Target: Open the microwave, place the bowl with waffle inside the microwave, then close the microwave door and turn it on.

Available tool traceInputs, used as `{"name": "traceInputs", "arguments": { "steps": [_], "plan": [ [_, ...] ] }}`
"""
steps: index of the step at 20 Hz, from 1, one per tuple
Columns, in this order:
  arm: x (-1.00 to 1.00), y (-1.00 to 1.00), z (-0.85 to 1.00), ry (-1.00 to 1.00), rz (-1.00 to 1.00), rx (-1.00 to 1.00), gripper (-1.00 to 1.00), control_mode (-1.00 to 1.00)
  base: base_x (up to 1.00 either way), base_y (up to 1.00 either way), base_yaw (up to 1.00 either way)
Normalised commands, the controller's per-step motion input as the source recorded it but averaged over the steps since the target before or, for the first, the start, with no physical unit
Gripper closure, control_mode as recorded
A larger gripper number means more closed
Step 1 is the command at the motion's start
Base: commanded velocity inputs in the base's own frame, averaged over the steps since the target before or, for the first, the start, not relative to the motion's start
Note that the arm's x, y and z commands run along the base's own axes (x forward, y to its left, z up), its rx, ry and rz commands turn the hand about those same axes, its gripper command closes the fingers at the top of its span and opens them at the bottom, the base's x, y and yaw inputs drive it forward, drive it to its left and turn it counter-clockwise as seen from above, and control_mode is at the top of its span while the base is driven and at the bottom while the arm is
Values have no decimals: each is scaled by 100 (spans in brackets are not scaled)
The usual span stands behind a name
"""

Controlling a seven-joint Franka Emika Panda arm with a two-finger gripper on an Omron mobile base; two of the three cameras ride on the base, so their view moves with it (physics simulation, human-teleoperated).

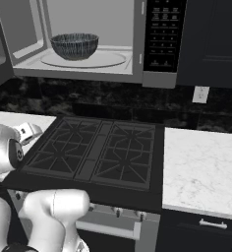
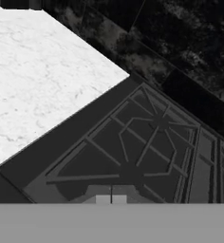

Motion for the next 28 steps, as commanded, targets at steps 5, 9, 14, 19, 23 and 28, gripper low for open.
{"name": "traceInputs", "arguments": {
  "steps": [5, 9, 14, 19, 23, 28],
  "plan": [
    [-9, 47, 0, -19, -2, 0, 100, -100, 0, 0, 0],
    [-38, 39, 21, -22, -8, 0, 100, -100, 0, 0, 0],
    [-69, 44, 61, -26, -9, 0, 100, -100, 0, 0, 0],
    [-75, 48, 82, -26, -13, -3, 100, -100, 0, 0, 0],
    [-53, 66, 80, -20, -18, -9, 100, -100, 0, 0, 0],
    [-29, 67, 80, -24, -27, -10, 100, -100, 0, 0, 0]
  ]
}}
